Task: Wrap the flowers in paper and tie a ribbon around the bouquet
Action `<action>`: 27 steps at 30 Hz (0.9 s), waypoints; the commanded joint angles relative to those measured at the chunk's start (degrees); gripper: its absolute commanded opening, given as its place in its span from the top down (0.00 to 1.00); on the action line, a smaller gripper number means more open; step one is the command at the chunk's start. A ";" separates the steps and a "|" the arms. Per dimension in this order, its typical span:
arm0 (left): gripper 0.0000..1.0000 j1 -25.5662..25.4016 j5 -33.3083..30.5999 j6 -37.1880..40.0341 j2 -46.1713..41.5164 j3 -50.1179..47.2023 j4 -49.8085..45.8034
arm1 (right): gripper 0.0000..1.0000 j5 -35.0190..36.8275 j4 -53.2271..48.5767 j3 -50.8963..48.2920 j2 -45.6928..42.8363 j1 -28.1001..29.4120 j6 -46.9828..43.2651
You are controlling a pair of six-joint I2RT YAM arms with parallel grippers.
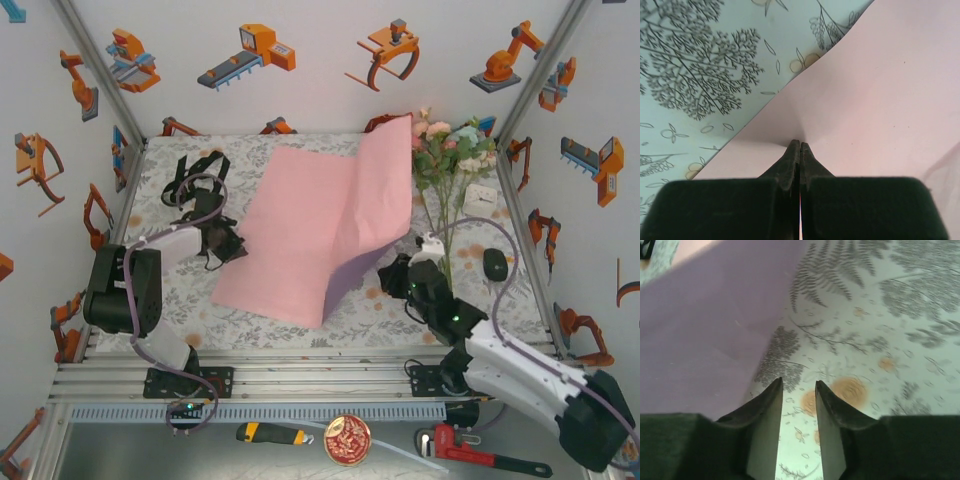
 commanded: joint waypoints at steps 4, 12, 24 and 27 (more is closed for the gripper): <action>0.92 1.60 -5.81 6.73 1.75 2.94 -8.71 | 0.40 8.68 -24.03 6.09 -19.20 -0.26 -2.55; 0.78 -2.09 0.09 5.78 -11.68 1.76 -10.03 | 0.36 2.19 -30.44 28.45 0.96 -0.52 -17.33; 0.98 -11.12 -4.68 -0.22 -11.37 -5.20 -9.65 | 0.95 -19.36 -24.35 39.29 35.97 -16.02 -17.74; 1.00 -9.83 -4.65 0.77 -8.53 -4.78 -9.63 | 0.99 -19.01 -21.31 36.48 39.65 -17.54 -16.06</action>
